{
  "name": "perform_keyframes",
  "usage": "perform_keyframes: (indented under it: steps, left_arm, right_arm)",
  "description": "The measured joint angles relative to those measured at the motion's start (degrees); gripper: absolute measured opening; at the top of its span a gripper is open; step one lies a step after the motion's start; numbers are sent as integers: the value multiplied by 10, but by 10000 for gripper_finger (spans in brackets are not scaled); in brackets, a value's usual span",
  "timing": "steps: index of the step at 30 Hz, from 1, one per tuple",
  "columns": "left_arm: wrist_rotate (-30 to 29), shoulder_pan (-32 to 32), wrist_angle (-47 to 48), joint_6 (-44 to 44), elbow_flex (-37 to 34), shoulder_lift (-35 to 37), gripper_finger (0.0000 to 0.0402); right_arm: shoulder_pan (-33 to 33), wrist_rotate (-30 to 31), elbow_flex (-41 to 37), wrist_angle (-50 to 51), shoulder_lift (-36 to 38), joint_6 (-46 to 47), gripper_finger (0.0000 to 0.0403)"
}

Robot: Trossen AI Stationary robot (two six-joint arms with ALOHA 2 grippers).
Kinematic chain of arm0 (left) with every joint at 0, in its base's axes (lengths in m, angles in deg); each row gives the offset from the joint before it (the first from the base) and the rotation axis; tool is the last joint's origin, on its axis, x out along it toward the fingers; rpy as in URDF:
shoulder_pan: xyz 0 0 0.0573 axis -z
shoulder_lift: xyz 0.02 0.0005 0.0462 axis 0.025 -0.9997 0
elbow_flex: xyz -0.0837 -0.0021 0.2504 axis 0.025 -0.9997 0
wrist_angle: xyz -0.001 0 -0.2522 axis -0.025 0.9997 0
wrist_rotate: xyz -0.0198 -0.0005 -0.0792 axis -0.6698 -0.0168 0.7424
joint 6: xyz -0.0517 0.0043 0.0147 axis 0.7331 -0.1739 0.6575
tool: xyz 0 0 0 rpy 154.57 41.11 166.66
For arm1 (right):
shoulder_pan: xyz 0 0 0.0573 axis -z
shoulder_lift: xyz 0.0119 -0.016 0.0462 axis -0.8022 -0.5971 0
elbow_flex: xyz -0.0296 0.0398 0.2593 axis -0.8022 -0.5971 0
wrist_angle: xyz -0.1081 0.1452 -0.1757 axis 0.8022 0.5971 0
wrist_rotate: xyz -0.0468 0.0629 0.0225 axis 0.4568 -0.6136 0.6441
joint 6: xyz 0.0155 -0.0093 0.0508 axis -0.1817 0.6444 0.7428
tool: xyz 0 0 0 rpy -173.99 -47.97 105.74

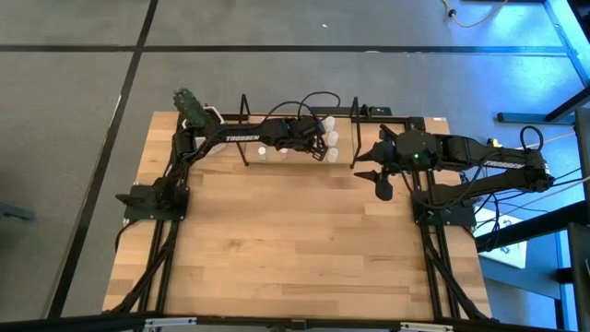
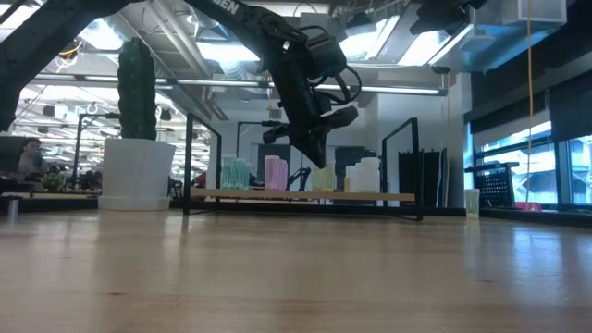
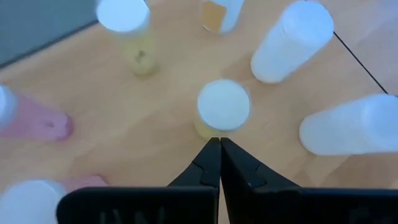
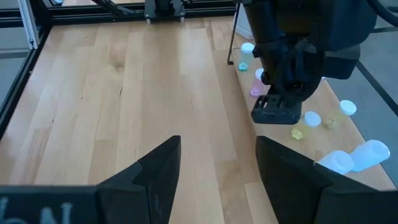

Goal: Pick and place medicine bottles onto shelf by color
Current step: Put the bottom yellow pill bottle on the shelf aligned with the other yellow pill bottle, then put the yellow pill bottle on the shelf aligned with the other yellow pill bottle

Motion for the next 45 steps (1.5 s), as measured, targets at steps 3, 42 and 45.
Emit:
perform_keyframes:
  steps: [3, 42, 45]
  left_arm:
    - [34, 6, 2, 13, 0, 0, 0]
    - [-57, 18, -8, -16, 0, 1, 0]
    - [-49, 21, -4, -16, 0, 5, 0]
  right_arm:
    - [0, 0, 0, 0, 0, 0, 209]
    - [0, -1, 0, -3, 0, 0, 209]
    - [0, -1, 0, -3, 0, 0, 209]
